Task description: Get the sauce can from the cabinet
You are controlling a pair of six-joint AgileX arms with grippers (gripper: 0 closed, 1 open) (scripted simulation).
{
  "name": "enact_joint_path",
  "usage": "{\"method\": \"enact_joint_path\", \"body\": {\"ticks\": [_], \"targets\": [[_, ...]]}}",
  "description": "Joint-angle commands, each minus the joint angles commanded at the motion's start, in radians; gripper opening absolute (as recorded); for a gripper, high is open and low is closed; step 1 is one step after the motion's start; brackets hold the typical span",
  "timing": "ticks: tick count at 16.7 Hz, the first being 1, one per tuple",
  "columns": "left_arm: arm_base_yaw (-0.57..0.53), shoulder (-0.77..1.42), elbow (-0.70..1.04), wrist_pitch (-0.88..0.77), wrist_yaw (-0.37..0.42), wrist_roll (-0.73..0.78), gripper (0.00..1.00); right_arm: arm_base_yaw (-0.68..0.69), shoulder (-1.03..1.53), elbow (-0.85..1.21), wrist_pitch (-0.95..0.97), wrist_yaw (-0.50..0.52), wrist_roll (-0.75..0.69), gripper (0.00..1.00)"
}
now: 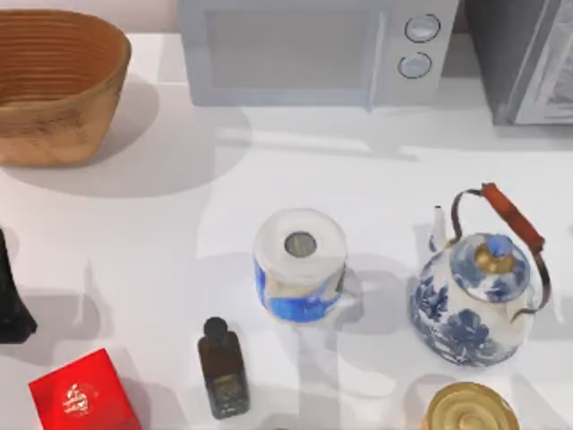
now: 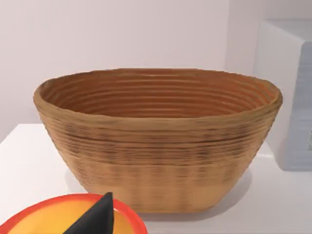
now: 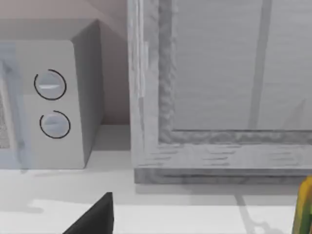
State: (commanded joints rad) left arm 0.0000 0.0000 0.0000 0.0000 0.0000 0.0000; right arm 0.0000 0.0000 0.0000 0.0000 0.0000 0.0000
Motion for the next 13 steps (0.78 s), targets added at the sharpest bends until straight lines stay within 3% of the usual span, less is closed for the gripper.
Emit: {"method": "enact_joint_path", "body": {"ticks": [6, 13], "targets": [[0.0, 0.0, 0.0, 0.0, 0.0, 0.0, 1.0, 0.014, 0.044, 0.088, -0.005, 0.002, 0.003, 1.0], [0.0, 0.0, 0.0, 0.0, 0.0, 0.0, 1.0, 0.057, 0.323, 0.466, -0.089, 0.041, 0.008, 1.0]]}}
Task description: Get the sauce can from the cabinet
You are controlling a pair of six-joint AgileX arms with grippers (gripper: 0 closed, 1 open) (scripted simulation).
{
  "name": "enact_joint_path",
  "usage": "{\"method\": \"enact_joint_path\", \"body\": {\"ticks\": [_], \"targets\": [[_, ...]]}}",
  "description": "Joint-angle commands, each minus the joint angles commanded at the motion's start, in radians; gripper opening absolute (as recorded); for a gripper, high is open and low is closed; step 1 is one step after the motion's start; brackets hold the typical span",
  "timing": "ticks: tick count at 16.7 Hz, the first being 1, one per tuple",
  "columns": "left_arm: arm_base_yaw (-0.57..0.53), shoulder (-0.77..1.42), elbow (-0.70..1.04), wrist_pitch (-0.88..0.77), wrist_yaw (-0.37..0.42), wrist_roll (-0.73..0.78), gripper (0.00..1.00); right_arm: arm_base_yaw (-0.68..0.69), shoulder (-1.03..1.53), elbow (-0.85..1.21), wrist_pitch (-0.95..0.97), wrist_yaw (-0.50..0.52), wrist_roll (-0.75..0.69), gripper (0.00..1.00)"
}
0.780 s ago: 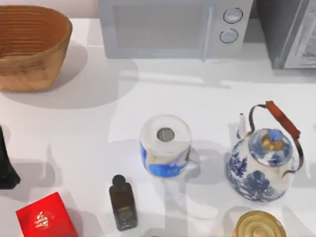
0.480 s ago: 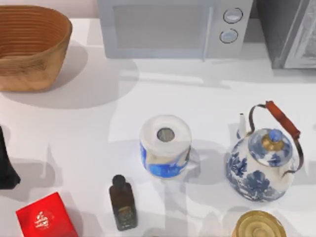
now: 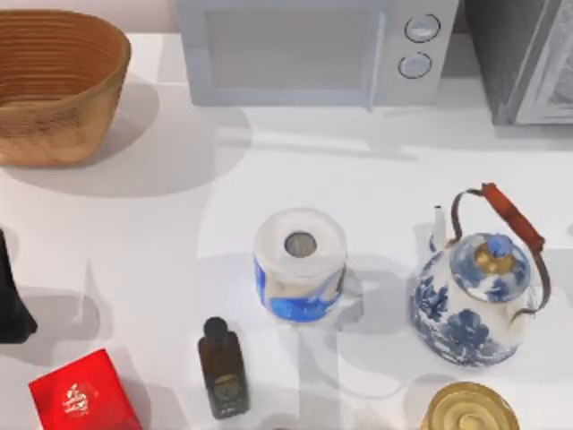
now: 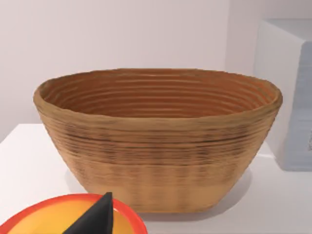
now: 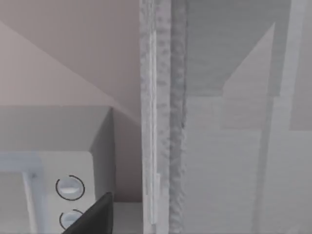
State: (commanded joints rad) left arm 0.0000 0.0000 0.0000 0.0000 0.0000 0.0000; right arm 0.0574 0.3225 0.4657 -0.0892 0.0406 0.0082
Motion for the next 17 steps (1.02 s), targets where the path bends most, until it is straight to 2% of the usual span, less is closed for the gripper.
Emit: {"method": "enact_joint_path", "body": {"ticks": [11, 17], "targets": [[0.0, 0.0, 0.0, 0.0, 0.0, 0.0, 1.0, 0.071, 0.618, 0.76, -0.209, 0.1, 0.004, 1.0], [0.0, 0.0, 0.0, 0.0, 0.0, 0.0, 1.0, 0.106, 0.872, 1.094, -0.289, 0.138, 0.006, 1.0]]}}
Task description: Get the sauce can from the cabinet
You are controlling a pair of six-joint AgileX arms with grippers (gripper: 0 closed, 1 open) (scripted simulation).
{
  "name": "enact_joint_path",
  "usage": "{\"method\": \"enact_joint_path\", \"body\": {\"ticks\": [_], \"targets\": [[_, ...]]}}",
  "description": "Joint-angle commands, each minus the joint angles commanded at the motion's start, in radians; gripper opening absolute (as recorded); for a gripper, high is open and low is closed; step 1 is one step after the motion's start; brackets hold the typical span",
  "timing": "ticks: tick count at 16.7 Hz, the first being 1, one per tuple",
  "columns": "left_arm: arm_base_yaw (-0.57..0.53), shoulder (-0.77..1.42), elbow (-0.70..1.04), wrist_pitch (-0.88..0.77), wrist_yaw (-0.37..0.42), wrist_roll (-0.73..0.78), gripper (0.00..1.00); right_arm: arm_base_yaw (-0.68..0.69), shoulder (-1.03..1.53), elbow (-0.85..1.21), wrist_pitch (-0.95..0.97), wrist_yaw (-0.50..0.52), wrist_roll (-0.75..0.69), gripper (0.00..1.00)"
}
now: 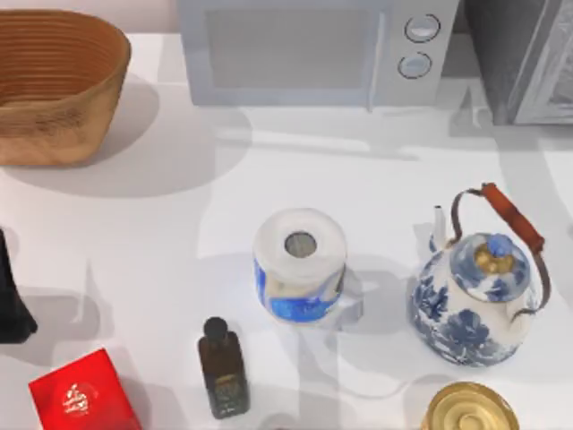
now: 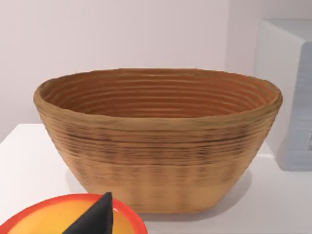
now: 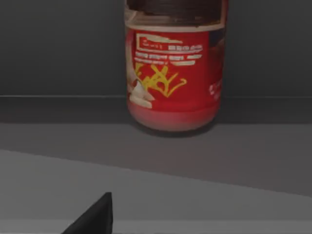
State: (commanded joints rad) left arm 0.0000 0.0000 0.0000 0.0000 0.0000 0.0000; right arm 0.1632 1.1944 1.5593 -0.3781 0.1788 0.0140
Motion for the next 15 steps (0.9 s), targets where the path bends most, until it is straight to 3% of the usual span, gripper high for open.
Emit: {"method": "enact_joint_path", "body": {"ticks": [6, 15], "targets": [[0.0, 0.0, 0.0, 0.0, 0.0, 0.0, 1.0, 0.02, 0.127, 0.174, -0.037, 0.017, 0.001, 1.0], [0.0, 0.0, 0.0, 0.0, 0.0, 0.0, 1.0, 0.016, 0.168, 0.217, -0.034, 0.015, 0.002, 1.0]]}}
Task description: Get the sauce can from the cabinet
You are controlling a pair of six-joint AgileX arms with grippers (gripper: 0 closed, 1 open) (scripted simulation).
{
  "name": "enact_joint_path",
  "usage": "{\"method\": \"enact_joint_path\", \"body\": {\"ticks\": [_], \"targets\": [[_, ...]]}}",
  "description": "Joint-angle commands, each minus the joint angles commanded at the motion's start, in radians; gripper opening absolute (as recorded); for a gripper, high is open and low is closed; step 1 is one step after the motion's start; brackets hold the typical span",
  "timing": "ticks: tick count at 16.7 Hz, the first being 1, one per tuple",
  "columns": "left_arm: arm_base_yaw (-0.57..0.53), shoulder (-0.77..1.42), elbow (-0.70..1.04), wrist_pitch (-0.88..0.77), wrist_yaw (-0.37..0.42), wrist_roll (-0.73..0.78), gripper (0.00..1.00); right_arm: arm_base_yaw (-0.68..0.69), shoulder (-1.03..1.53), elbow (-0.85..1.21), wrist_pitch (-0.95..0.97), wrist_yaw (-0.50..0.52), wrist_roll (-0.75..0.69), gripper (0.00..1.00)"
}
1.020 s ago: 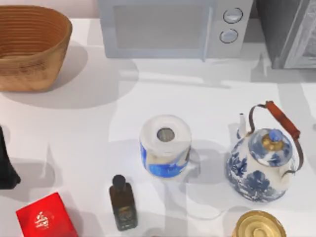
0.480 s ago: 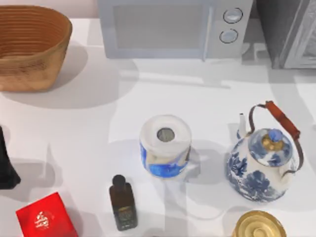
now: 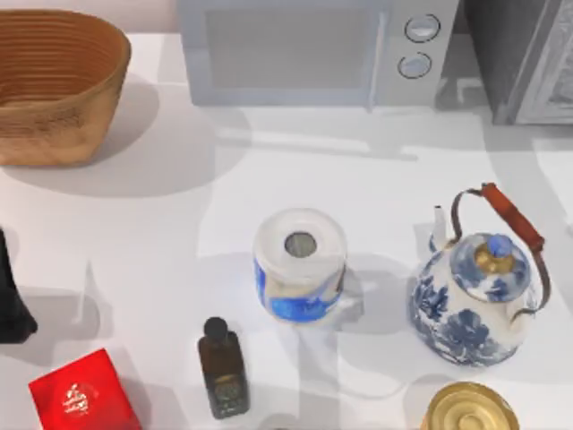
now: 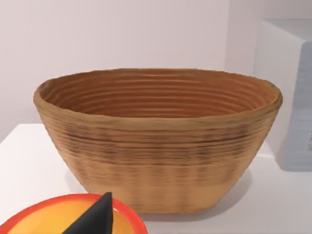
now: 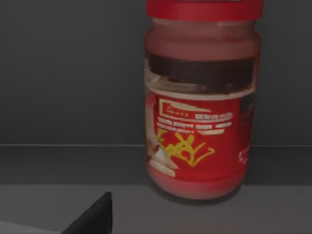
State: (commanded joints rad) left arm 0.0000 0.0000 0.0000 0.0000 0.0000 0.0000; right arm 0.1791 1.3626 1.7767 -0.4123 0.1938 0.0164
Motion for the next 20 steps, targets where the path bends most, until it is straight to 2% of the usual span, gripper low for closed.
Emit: {"method": "enact_joint_path", "body": {"ticks": [8, 15, 20], "targets": [[0.0, 0.0, 0.0, 0.0, 0.0, 0.0, 1.0, -0.023, 0.265, 0.23, 0.026, -0.011, 0.005, 1.0], [0.0, 0.0, 0.0, 0.0, 0.0, 0.0, 1.0, -0.021, 0.29, 0.253, 0.025, -0.012, 0.005, 1.0], [0.0, 0.0, 0.0, 0.0, 0.0, 0.0, 1.0, -0.038, 0.43, 0.433, -0.011, -0.023, 0.004, 1.0]]}}
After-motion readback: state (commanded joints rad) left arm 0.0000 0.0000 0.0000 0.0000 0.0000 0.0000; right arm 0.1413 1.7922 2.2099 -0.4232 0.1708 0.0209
